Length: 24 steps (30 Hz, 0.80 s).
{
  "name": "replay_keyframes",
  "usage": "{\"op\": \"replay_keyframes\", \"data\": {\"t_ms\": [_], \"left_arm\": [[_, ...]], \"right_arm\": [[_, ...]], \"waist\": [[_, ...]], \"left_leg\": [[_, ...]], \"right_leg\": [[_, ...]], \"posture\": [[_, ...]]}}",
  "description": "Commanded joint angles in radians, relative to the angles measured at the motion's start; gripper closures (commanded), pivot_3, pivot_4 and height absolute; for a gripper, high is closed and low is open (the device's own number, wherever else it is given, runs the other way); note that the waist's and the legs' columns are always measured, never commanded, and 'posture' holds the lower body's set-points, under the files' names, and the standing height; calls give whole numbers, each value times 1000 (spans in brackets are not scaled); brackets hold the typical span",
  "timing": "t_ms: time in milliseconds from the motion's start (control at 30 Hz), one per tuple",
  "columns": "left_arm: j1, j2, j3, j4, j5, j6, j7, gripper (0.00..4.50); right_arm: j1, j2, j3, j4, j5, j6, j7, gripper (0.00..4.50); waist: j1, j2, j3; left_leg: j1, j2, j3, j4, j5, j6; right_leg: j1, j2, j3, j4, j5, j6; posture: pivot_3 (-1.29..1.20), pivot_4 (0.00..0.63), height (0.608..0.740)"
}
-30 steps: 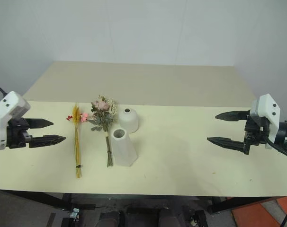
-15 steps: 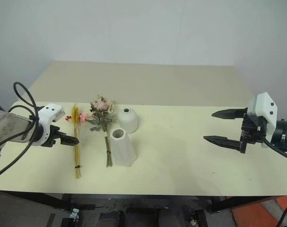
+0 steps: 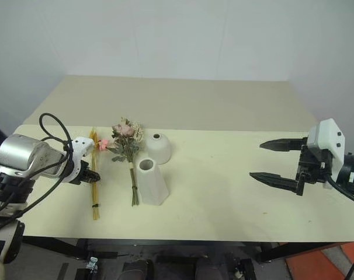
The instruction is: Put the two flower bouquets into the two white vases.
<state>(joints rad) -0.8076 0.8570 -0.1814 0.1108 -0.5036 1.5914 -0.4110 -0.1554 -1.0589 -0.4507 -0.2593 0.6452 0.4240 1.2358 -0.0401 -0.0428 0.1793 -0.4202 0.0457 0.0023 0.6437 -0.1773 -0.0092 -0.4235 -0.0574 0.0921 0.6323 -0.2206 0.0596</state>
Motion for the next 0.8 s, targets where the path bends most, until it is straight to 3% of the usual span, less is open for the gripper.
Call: {"op": "replay_keyframes", "data": {"t_ms": [33,67,333,600,800], "left_arm": [[10,2,16,-14,19,-5,-16,4063],[16,4,25,-19,21,-2,-16,4480],[67,43,134,-61,76,-28,23,4480],[125,121,353,-160,105,-28,43,4480],[175,-9,555,-337,88,-440,10,4480]], "right_arm": [[-2,-19,-49,-23,22,11,-2,0],[-5,-22,-48,-20,21,12,-1,0],[-10,-29,-37,-10,24,14,8,0],[10,-11,-33,-17,25,15,3,0],[-27,2,10,0,16,6,-6,0]], "waist": [[0,0,0],[0,0,0],[-4,0,0],[-1,0,0],[12,0,0]], "left_leg": [[0,0,0,0,0,0],[0,0,0,0,0,0],[0,0,0,0,0,0],[0,0,0,0,0,0],[-1,0,0,0,0,0]], "right_leg": [[0,0,0,0,0,0],[0,0,0,0,0,0],[0,0,0,0,0,0],[0,-1,0,0,0,0],[0,-1,-1,-1,1,-1]], "posture": [[0,150,740],[0,150,740],[0,150,740],[0,150,740],[0,150,740]]}}
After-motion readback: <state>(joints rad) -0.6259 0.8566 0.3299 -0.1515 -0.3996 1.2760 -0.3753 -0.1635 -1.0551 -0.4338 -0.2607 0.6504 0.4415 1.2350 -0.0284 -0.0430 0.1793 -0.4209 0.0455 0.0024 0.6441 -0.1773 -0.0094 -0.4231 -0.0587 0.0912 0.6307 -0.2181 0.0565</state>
